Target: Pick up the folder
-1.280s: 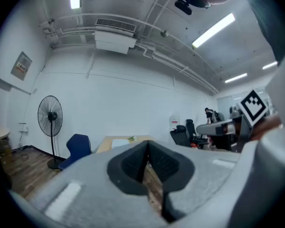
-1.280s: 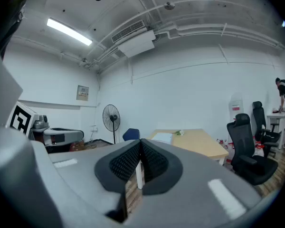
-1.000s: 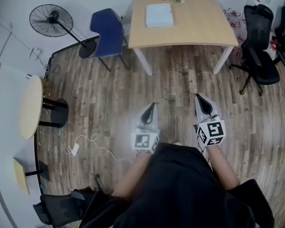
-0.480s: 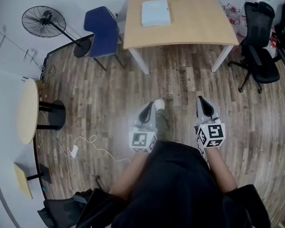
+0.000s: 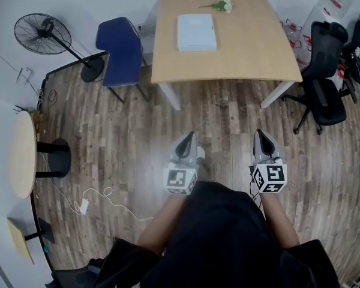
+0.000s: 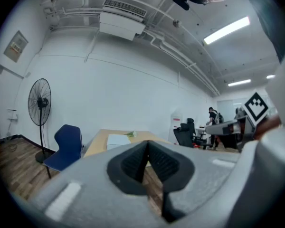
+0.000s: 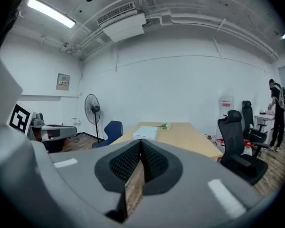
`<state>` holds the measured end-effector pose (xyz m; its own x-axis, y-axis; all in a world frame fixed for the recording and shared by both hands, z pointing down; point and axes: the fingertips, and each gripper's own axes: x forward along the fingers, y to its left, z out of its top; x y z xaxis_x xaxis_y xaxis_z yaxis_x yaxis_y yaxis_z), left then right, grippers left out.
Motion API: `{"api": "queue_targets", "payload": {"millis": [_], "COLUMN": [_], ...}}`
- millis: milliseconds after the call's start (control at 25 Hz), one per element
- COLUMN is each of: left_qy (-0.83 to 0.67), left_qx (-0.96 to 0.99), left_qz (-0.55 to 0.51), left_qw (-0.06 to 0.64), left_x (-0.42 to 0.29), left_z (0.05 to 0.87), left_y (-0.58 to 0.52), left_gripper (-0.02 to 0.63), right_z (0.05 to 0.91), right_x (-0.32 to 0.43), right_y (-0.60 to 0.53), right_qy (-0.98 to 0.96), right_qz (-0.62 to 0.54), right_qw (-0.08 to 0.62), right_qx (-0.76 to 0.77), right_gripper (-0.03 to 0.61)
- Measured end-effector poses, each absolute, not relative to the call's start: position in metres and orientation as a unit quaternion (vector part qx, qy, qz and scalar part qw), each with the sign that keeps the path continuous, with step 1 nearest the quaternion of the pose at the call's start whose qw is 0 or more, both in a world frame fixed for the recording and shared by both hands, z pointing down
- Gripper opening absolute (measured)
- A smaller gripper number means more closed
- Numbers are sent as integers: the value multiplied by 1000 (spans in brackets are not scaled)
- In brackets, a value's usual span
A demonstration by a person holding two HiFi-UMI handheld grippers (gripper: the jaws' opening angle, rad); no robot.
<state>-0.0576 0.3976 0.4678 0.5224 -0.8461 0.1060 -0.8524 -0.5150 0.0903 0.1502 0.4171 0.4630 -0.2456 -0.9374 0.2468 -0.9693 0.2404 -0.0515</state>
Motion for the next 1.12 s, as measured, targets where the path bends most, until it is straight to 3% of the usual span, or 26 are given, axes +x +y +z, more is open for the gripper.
{"api": "queue_targets", "payload": {"millis": [600,1120], "left_qy": [-472,-461], "left_qx": [879,884], "left_qz": [-12,-19], "left_qw": [69,80], "left_x": [-137,-141], "left_z": [425,441], "left_y": [148,107], "left_gripper": [0,0], "right_z": [453,468], "right_x": [66,71], "right_y": [163,111], "right_qy": [-795,-775], "right_qz": [86,124], "right_qw": [115,111], "right_qx": [590,610], "right_gripper": [2,2]}}
